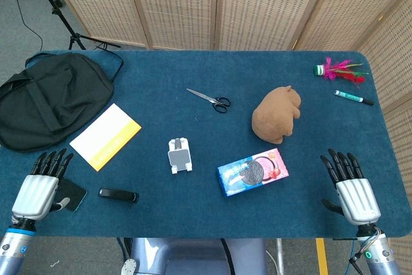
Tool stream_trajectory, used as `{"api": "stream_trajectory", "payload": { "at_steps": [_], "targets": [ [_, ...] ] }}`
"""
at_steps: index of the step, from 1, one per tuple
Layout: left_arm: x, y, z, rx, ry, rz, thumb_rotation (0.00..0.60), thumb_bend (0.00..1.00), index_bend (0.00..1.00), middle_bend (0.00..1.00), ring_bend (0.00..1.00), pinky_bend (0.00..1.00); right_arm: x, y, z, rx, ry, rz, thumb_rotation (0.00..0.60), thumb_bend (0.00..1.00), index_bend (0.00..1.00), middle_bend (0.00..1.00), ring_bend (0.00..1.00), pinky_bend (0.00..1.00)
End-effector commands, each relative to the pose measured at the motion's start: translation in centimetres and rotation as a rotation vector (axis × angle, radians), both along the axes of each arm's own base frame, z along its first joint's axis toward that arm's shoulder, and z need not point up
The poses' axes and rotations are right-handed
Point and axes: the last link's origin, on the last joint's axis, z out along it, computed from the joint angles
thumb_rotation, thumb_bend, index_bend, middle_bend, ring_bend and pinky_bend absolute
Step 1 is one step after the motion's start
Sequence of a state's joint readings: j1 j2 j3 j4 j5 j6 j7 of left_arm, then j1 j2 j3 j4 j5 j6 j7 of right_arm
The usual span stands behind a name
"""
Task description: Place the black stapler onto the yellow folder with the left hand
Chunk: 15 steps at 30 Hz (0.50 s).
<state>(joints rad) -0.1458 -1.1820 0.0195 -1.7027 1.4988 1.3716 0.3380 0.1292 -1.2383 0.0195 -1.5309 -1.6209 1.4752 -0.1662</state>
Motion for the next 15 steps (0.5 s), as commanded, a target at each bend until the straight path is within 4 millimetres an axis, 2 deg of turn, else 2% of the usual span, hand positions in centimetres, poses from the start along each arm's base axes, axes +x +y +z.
{"api": "stream_trajectory", "payload": {
  "at_steps": [1, 15],
  "targets": [
    [0.0, -0.02, -0.02, -0.002, 0.002, 0.001, 0.6, 0.0, 0.0, 0.0, 0.0, 0.0, 0.01, -0.01, -0.02, 0.002, 0.001, 0.002, 0.6, 0.1, 0.0, 0.0, 0.0, 0.0],
    [0.05, 0.18, -0.33, -0.027, -0.005, -0.02, 0.6, 0.0, 0.0, 0.0, 0.0, 0.0, -0.01, -0.21, -0.11, 0.006, -0.004, -0.003, 0.6, 0.1, 0.0, 0.0, 0.0, 0.0]
  ]
}}
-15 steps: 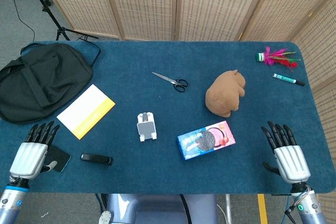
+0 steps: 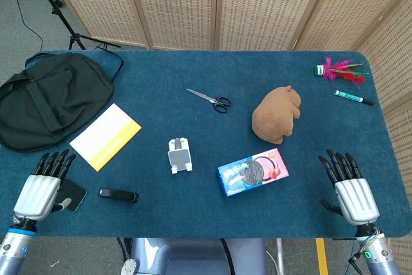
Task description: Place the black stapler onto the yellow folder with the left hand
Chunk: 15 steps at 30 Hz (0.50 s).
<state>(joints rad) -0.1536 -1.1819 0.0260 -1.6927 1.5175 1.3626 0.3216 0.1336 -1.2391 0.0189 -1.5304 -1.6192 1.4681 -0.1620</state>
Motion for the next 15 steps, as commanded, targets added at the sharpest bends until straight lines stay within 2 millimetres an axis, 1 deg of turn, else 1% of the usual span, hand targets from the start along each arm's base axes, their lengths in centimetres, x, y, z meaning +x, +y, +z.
{"api": "stream_trajectory", "payload": {
  "at_steps": [1, 9, 15],
  "targets": [
    [0.0, 0.2, -0.2, -0.012, -0.001, -0.003, 0.6, 0.0, 0.0, 0.0, 0.0, 0.0, 0.0, -0.1, 0.0, -0.001, 0.0, -0.005, 0.6, 0.1, 0.0, 0.0, 0.0, 0.0],
    [0.5, 0.1, -0.4, -0.038, -0.028, -0.023, 0.6, 0.0, 0.0, 0.0, 0.0, 0.0, -0.2, 0.0, 0.4, -0.008, -0.01, -0.006, 0.6, 0.1, 0.0, 0.0, 0.0, 0.0],
    [0.9, 1.5, -1.1, -0.09, -0.048, -0.033, 0.6, 0.0, 0.0, 0.0, 0.0, 0.0, -0.2, 0.1, 0.5, -0.012, -0.018, -0.003, 0.6, 0.1, 0.0, 0.0, 0.0, 0.0]
  ]
}}
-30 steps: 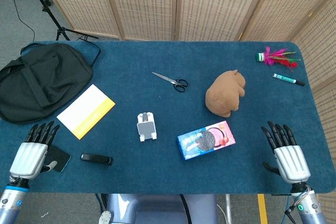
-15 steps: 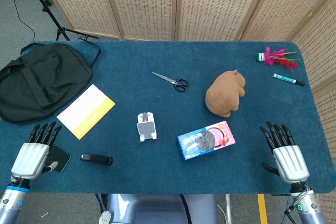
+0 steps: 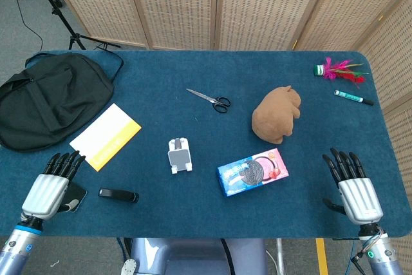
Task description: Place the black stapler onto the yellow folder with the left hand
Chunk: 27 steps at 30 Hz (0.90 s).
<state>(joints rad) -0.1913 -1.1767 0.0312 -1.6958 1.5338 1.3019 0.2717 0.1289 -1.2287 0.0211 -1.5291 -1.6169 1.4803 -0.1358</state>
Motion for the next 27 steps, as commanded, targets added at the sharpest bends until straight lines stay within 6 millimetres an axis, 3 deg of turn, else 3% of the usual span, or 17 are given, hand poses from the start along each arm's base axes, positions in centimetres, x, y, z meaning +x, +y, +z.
{"api": "stream_trajectory", "payload": {
  "at_steps": [1, 12, 27],
  "targets": [
    [0.4, 0.9, -0.5, -0.028, -0.011, -0.013, 0.6, 0.0, 0.0, 0.0, 0.0, 0.0, 0.0, 0.1, 0.0, 0.0, -0.001, 0.003, 0.6, 0.1, 0.0, 0.0, 0.0, 0.0],
    [2.9, 2.6, -3.4, -0.162, -0.032, -0.059, 0.6, 0.01, 0.0, 0.0, 0.0, 0.0, 0.1, 0.0, -0.2, 0.002, 0.001, 0.004, 0.6, 0.1, 0.0, 0.0, 0.0, 0.0],
    [4.3, 2.0, -5.6, -0.269, -0.001, -0.06, 0.6, 0.02, 0.0, 0.0, 0.0, 0.0, 0.1, 0.0, 0.1, -0.015, -0.015, 0.011, 0.6, 0.1, 0.0, 0.0, 0.0, 0.0]
  ]
}}
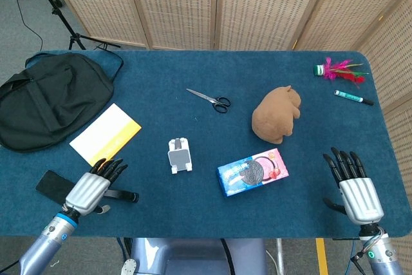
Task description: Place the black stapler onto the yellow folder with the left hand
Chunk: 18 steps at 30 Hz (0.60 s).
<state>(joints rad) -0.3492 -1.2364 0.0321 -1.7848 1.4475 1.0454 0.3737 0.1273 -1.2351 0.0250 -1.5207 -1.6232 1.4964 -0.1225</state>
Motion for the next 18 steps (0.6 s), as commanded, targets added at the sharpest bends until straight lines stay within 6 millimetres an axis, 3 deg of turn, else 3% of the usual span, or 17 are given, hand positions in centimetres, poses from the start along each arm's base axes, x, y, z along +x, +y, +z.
{"api": "stream_trajectory", "payload": {
  "at_steps": [1, 13, 18],
  "targets": [
    [0.0, -0.1, -0.3, -0.009, 0.007, -0.001, 0.6, 0.02, 0.0, 0.0, 0.0, 0.0, 0.0, 0.0, 0.0, -0.003, -0.002, 0.001, 0.6, 0.1, 0.0, 0.0, 0.0, 0.0],
    [0.1, 0.2, -1.8, -0.03, -0.003, 0.011, 0.6, 0.04, 0.0, 0.0, 0.0, 0.0, 0.0, 0.0, 0.1, -0.014, -0.01, 0.009, 0.6, 0.1, 0.0, 0.0, 0.0, 0.0],
    [0.3, 0.2, -2.5, -0.032, -0.021, 0.008, 0.6, 0.08, 0.04, 0.0, 0.0, 0.08, 0.0, 0.0, 0.2, -0.017, -0.014, 0.009, 0.6, 0.1, 0.0, 0.0, 0.0, 0.0]
  ]
}}
